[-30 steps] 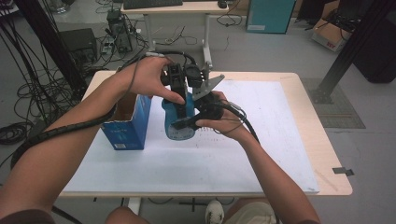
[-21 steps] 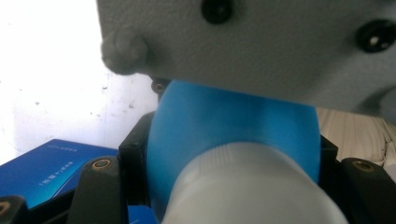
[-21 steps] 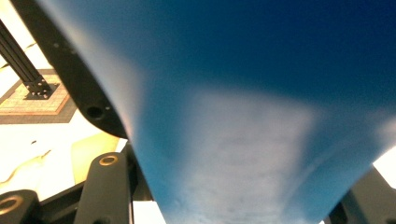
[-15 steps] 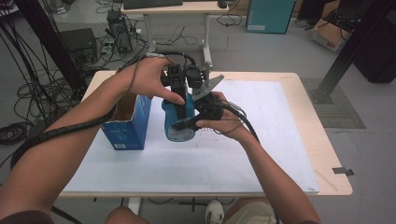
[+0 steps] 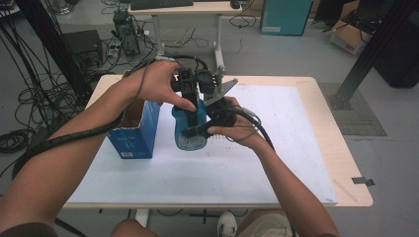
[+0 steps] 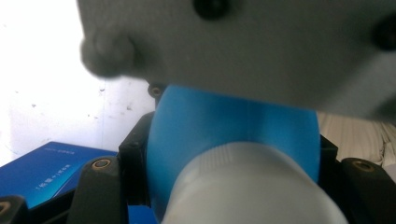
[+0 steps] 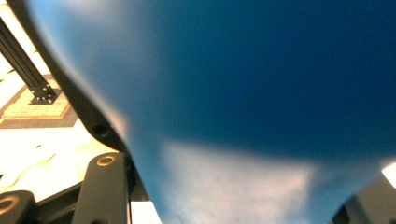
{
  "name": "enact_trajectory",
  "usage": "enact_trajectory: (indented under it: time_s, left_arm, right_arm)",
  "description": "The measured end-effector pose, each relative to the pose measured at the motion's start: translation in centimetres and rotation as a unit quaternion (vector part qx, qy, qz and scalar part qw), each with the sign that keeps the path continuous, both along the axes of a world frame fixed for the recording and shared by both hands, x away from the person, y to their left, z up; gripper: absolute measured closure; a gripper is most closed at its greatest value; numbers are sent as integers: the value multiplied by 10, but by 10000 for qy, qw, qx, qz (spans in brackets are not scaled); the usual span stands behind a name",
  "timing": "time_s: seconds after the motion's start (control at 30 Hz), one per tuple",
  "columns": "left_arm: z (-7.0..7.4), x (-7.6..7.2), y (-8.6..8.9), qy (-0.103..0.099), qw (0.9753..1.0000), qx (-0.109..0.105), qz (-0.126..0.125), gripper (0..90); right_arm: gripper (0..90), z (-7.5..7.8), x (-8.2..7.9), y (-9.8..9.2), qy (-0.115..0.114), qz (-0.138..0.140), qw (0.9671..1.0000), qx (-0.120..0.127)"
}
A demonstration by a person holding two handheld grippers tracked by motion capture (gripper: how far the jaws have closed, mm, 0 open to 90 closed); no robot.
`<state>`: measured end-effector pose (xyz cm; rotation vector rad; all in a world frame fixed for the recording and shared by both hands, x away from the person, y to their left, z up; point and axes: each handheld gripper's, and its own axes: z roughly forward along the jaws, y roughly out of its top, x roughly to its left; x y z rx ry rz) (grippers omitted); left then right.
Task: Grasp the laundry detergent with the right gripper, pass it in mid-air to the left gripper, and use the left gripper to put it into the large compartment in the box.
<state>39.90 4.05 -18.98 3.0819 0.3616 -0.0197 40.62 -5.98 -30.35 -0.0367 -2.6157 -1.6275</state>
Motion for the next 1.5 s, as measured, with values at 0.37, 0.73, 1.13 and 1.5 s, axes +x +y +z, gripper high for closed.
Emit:
enact_trajectory:
  time_s: [0.37,0.73,1.13,1.5]
  left_arm:
    - [3,1,2,-25,10000,22,70,378]
    - [12,5,11,-284,9985,-60,472,377]
    - [50,18,43,-612,9850,-121,1610,377]
    - [113,29,92,-809,9596,-55,2696,376]
  right_arm:
    - [294,-1,4,-6,-305,-139,9994,7]
    - [183,-11,-7,-32,-114,-792,9957,-474]
    - [62,1,-14,-103,284,-1670,9808,-970]
    - [50,10,-6,-152,372,-2208,9644,-1404]
